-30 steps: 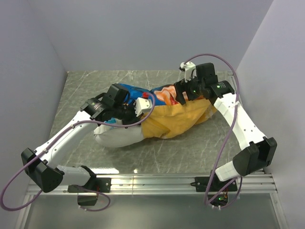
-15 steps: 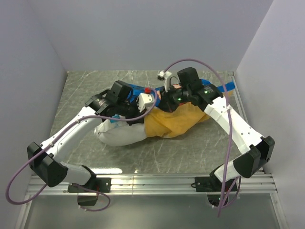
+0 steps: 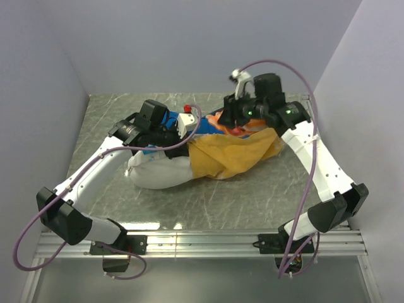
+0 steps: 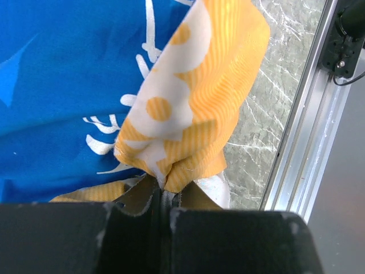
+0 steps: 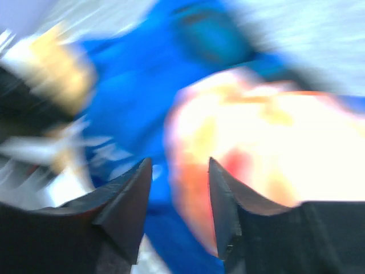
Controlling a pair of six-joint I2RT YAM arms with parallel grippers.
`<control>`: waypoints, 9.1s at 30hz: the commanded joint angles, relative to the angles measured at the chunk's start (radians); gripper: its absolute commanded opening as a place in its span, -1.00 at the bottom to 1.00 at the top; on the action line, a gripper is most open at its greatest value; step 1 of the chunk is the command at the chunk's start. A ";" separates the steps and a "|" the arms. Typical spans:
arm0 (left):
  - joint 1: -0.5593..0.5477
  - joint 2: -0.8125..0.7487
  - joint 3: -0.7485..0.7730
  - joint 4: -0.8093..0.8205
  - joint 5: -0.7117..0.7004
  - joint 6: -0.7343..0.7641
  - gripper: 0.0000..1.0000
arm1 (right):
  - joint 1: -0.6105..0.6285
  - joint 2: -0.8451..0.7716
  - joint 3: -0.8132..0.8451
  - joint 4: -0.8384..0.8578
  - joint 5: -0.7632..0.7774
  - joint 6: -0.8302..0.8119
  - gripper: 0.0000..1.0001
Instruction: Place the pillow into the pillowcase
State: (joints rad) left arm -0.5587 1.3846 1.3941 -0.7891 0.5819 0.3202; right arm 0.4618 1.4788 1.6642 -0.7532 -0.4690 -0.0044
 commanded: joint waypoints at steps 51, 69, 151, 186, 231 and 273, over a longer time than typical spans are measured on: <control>0.034 0.014 0.085 0.165 0.196 -0.125 -0.99 | 0.181 0.029 -0.130 0.653 -0.419 0.658 -1.00; 0.222 0.071 0.103 0.206 0.383 -0.300 -0.99 | 0.034 0.035 0.232 -0.048 0.017 -0.005 0.67; -0.334 -0.334 -0.311 0.363 -0.364 0.361 -0.99 | 0.238 0.043 -0.096 0.300 -0.582 0.349 -1.00; -0.362 -0.306 -0.398 0.302 -0.313 0.299 -0.80 | 0.102 0.121 0.028 0.079 -0.488 0.221 0.01; 0.720 -0.044 -0.601 0.602 0.398 -0.809 0.85 | 0.038 0.215 0.055 0.203 0.195 -0.398 0.46; 0.488 0.016 -0.738 0.843 0.141 -0.931 0.71 | 0.316 0.324 0.098 -0.087 0.687 0.099 0.28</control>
State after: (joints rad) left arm -0.0639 1.4025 0.6453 -0.0139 0.7235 -0.5934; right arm 0.7879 1.8683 1.7771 -0.8101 0.1497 0.0826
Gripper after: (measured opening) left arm 0.855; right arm 0.643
